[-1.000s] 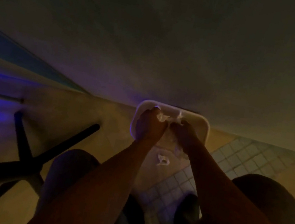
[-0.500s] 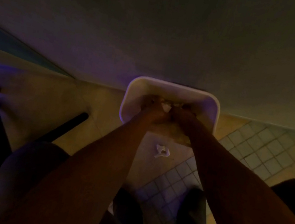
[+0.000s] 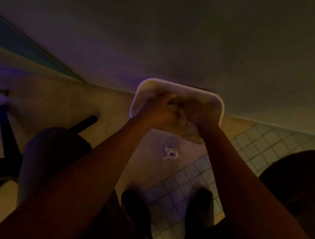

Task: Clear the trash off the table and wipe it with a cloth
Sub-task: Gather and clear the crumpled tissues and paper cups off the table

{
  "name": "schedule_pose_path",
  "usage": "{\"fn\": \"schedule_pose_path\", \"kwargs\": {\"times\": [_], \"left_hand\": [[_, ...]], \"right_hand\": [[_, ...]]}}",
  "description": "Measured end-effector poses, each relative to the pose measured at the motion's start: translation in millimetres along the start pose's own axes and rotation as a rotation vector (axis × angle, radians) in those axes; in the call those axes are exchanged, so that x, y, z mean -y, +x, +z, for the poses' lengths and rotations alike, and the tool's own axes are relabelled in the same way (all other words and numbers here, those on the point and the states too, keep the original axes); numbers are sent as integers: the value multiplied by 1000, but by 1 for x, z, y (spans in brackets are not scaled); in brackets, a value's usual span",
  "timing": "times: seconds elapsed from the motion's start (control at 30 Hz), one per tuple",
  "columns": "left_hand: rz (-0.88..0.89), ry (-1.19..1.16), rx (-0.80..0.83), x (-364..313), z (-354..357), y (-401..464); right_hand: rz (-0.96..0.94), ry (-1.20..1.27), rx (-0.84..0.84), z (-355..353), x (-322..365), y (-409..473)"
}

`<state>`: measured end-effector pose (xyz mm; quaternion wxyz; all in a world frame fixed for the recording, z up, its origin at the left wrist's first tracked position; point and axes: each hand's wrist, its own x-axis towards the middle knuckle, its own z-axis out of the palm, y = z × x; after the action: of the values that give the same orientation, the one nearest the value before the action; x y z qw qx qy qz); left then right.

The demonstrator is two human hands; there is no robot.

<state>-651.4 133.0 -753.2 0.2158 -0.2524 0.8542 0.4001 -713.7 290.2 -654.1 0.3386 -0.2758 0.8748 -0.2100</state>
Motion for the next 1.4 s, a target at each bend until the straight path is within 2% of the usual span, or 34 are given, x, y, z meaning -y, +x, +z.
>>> {"fn": "schedule_pose_path", "kwargs": {"times": [0.03,0.2,0.27,0.37,0.43,0.53,0.67,0.73,0.87,1.1,1.4], "left_hand": [[21,10,-1,5,1,-3],[171,95,-253,-78,-26,-124],[214,72,-337,-87,-27,-151],[199,3,-411,-84,-16,-184],[195,-5,-386,-81,-4,-208],[60,71,-180,-66,20,-213],[21,147,4,-38,54,-179],[-16,217,48,-24,71,-154],[-26,272,15,-3,103,-116],[-23,267,24,26,140,-85],[-44,256,-65,39,158,-76]], "right_hand": [[-32,-81,4,-2,3,0],[32,76,13,-14,7,-15],[94,175,-70,-21,9,-25],[91,264,-87,-29,3,-30],[67,263,-55,-30,5,-38],[26,199,-18,-29,5,-44],[-72,146,-68,-26,4,-45],[-145,128,-156,-22,-3,-45],[-251,45,-422,-16,-17,-47],[-216,-207,-727,10,-35,-57],[-172,-154,-764,47,-46,-57]]}}
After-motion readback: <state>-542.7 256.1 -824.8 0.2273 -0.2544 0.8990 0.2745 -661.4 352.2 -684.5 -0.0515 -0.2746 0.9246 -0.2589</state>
